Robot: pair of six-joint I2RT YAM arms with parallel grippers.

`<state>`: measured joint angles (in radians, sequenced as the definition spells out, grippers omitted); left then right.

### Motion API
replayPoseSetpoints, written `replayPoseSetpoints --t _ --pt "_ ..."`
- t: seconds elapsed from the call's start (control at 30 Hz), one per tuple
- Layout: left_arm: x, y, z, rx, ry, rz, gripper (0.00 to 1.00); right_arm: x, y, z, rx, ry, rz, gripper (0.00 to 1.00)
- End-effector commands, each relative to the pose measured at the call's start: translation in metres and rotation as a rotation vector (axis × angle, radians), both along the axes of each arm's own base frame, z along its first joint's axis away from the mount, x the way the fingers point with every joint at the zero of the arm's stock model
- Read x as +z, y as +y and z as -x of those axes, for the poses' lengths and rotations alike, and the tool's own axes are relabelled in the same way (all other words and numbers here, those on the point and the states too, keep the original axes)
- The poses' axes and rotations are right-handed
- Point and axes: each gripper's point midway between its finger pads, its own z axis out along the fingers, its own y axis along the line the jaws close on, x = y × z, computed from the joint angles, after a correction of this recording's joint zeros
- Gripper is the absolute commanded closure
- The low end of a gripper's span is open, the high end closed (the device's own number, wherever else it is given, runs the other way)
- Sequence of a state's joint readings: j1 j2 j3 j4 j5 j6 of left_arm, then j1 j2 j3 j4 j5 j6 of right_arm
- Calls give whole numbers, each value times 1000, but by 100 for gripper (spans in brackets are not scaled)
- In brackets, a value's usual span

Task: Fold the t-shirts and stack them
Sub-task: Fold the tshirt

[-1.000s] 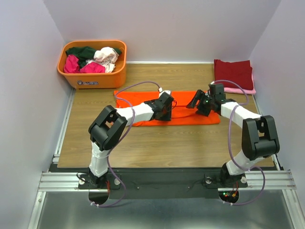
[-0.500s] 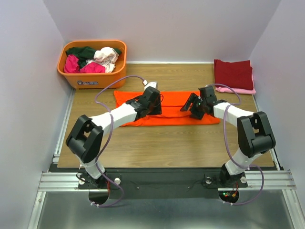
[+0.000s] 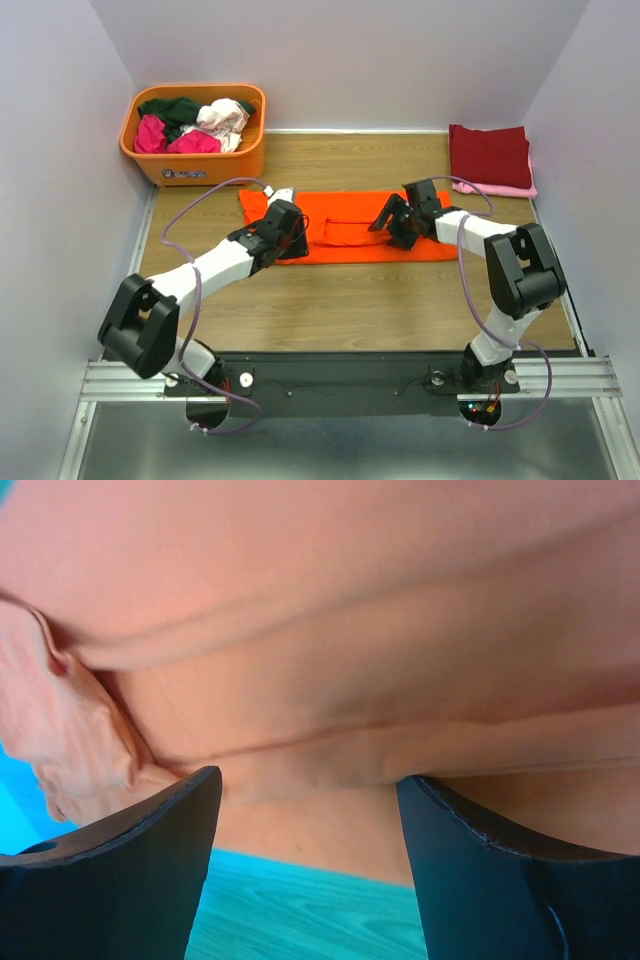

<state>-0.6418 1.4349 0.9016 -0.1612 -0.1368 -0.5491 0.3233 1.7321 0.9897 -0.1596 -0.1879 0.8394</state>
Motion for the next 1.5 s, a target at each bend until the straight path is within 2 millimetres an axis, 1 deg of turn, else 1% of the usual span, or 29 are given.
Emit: replayPoseSetpoints --t 0.0,0.03,0.07,0.1,0.17,0.3,0.43,0.47,0.5,0.57,0.6,0.63,0.7,0.73,0.77,0.8,0.83,0.87,0.9,0.93,0.97,1.0,1.07,1.1,1.17,1.2,1.23,1.3,1.47 --pt "12 23 7 54 -40 16 49 25 11 -37 -27 -104 -18 24" --pt "12 27 8 63 -40 18 49 26 12 -40 -29 -109 -18 24" --pt "7 32 12 68 -31 11 49 26 13 -43 -30 -111 -17 24" --pt "10 35 13 75 -40 16 49 25 13 -45 -31 -110 -15 24" --pt "6 43 16 93 -31 12 49 31 17 -53 -32 -124 -25 24" --pt "1 53 18 113 -25 4 49 30 17 -61 -41 -127 -22 24" --pt "-2 61 16 134 -18 -4 49 23 14 -72 -39 -137 11 24" --pt "-2 62 15 138 -19 -3 49 18 15 -73 -30 -128 14 24" --pt "-2 63 14 144 -19 -3 49 23 16 -80 -28 -143 8 24" --pt "-3 70 9 170 -12 -4 49 31 16 -85 -2 -169 9 24" --pt "-2 75 3 190 -12 -5 49 42 13 -87 12 -204 18 24" --pt "-2 78 -1 200 -11 -7 49 48 10 -87 20 -222 23 25" --pt "3 82 -11 220 -21 -5 49 55 -7 -87 16 -238 33 27" --pt "-1 86 -15 231 -11 -20 50 59 -17 -78 23 -243 39 28" --pt "-4 96 -21 260 -6 -30 50 61 -37 -77 -7 -242 40 30" --pt "-10 99 -26 272 12 -41 52 72 -45 -70 1 -260 22 34" --pt "-14 106 -29 289 23 -49 54 70 -55 -64 -8 -251 16 36" --pt "-19 116 -33 309 35 -64 56 57 -76 -53 -40 -212 16 38" --pt "-24 119 -35 315 52 -72 61 52 -85 -44 -37 -198 13 44" --pt "-34 124 -35 320 82 -89 63 52 -91 -37 -33 -193 0 47" --pt "-37 131 -36 332 95 -100 65 46 -105 -24 -55 -172 6 50" --pt "-40 133 -36 336 107 -106 71 45 -109 -18 -46 -175 16 57" --pt "-48 139 -34 345 137 -125 73 47 -134 -9 -100 -177 17 61" --pt "-49 143 -34 351 143 -133 74 38 -140 1 -114 -149 15 65" --pt "-52 147 -33 362 152 -140 75 34 -153 8 -145 -136 6 67" --pt "-57 151 -32 373 166 -148 77 27 -155 13 -145 -117 1 69" --pt "-59 154 -31 377 174 -155 78 23 -157 15 -152 -105 0 71" --pt "-67 162 -28 394 195 -170 80 8 -164 22 -174 -60 -2 73" --pt "-83 183 -20 445 247 -210 82 -23 -194 39 -275 30 31 76"
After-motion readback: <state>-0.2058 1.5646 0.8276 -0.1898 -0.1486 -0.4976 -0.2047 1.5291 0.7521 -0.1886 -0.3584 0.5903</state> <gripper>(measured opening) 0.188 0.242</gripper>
